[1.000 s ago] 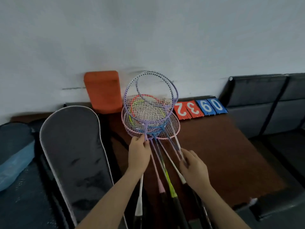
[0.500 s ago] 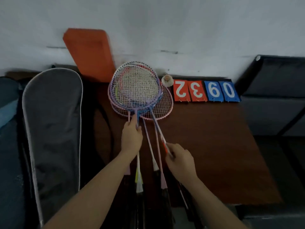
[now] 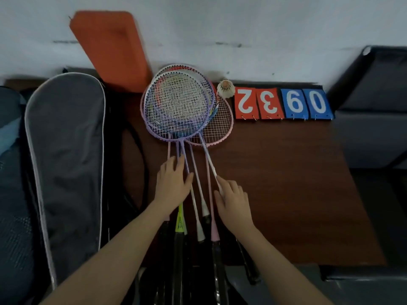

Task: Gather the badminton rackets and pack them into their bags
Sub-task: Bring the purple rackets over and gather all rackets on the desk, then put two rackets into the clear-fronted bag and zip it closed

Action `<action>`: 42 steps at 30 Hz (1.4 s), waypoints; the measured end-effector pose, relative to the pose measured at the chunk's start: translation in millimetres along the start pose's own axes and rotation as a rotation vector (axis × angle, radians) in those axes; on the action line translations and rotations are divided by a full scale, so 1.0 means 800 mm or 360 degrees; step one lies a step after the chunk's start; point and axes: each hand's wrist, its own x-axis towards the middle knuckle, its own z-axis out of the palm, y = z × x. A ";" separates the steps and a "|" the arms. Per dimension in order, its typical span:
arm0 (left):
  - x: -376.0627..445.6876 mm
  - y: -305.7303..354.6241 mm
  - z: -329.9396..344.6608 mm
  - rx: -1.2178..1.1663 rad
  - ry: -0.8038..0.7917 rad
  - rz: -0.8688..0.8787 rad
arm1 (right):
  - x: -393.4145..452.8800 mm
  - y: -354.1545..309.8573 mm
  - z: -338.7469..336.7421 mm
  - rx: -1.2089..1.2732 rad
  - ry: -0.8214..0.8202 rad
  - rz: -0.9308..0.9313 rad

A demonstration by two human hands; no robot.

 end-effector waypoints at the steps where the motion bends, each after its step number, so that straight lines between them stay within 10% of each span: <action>1: -0.006 -0.003 0.002 0.0002 0.0003 0.0024 | 0.001 -0.001 -0.001 -0.0026 -0.0006 -0.0010; 20: -0.058 -0.201 -0.135 0.0106 0.0396 0.0115 | 0.053 -0.205 0.059 -0.0058 0.0129 -0.0436; 35: -0.079 -0.381 -0.140 -0.0132 -0.0036 -0.0213 | 0.038 -0.349 0.211 -0.0243 -0.0090 0.0264; 42: -0.077 -0.388 -0.135 -0.0603 0.0186 -0.0100 | 0.049 -0.354 0.198 0.0275 -0.0064 0.0278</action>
